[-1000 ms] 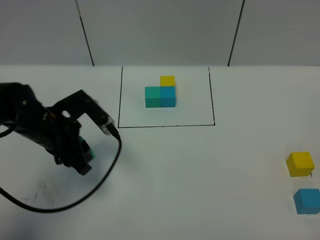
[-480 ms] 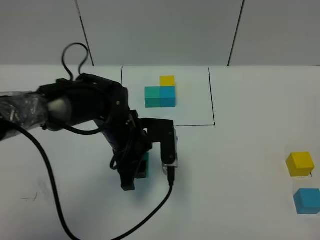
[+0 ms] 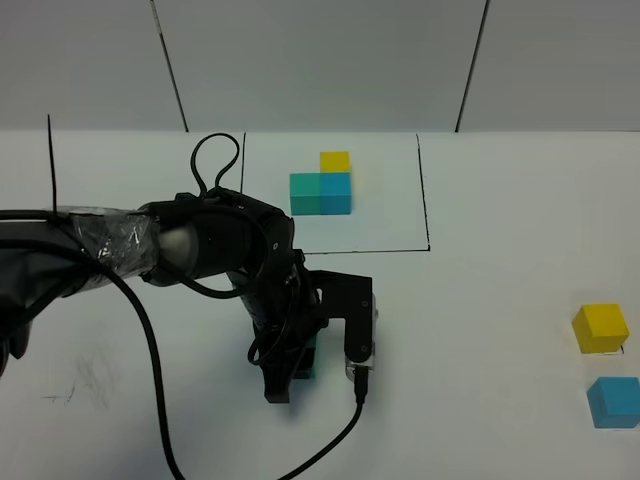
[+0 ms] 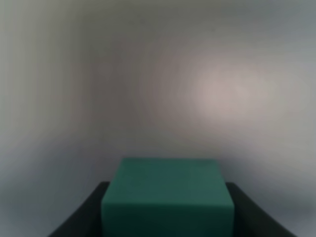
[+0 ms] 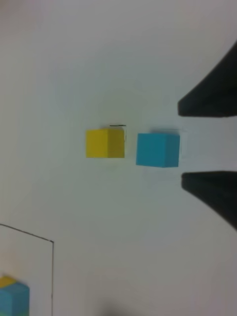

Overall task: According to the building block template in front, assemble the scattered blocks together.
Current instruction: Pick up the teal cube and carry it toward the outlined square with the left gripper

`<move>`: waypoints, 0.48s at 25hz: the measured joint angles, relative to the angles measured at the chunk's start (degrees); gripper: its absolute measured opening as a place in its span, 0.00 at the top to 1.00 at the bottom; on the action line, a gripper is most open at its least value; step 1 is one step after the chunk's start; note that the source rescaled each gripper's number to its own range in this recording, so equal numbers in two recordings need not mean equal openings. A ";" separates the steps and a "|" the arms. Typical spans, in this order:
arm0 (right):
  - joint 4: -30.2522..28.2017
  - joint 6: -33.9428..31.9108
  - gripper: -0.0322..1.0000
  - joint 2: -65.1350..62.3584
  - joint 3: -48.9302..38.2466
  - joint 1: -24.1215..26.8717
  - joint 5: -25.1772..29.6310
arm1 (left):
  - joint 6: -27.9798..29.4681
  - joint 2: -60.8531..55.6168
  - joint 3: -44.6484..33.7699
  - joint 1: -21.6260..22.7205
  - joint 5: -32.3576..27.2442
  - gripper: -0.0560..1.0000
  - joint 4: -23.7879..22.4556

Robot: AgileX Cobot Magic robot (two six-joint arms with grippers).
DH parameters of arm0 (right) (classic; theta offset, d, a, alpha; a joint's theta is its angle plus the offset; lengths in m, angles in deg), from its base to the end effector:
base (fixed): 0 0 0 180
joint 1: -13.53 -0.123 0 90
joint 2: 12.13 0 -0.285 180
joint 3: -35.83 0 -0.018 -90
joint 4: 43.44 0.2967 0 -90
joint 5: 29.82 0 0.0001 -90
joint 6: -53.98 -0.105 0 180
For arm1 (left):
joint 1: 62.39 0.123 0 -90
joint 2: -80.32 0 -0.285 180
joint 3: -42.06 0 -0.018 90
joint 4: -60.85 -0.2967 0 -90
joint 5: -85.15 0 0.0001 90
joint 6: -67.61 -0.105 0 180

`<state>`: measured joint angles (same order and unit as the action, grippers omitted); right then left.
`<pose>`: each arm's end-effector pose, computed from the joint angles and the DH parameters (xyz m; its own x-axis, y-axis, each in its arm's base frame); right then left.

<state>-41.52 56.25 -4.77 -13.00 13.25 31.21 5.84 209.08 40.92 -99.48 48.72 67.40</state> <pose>0.0471 0.0033 0.2915 -0.4563 -0.0256 -0.8894 -0.0416 0.9991 -0.0074 0.3487 -0.2726 0.0670 0.0849 0.9787 -0.1870 0.9851 -0.0543 0.1633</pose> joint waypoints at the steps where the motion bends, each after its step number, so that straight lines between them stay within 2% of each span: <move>1: 0.00 0.00 0.93 0.00 0.00 0.00 0.00 | 0.00 0.04 0.00 0.00 0.20 0.94 0.67; 5: 0.00 0.00 0.93 0.00 0.00 0.00 0.00 | 0.29 0.29 0.12 0.00 0.58 0.94 2.63; 6: 0.00 0.00 0.93 0.00 0.00 0.00 0.00 | 0.74 0.36 0.23 0.00 0.58 0.92 2.88; 7: 0.00 0.00 0.93 0.00 0.00 0.00 0.00 | 1.72 0.57 0.30 0.00 0.38 0.85 3.00; 8: 0.00 0.00 0.93 0.00 0.00 0.00 0.00 | 2.89 0.87 0.51 0.00 -0.21 0.72 3.21; 11: 0.00 0.00 0.93 0.00 0.00 0.00 0.00 | 6.79 0.77 2.24 0.00 -3.24 0.23 3.15; 12: 0.00 0.00 0.93 0.00 0.00 0.00 0.00 | 8.12 0.11 3.03 0.00 -4.18 0.11 3.15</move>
<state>-41.52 56.25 -4.77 -13.00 13.25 31.21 13.96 209.19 43.95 -99.48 44.54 70.55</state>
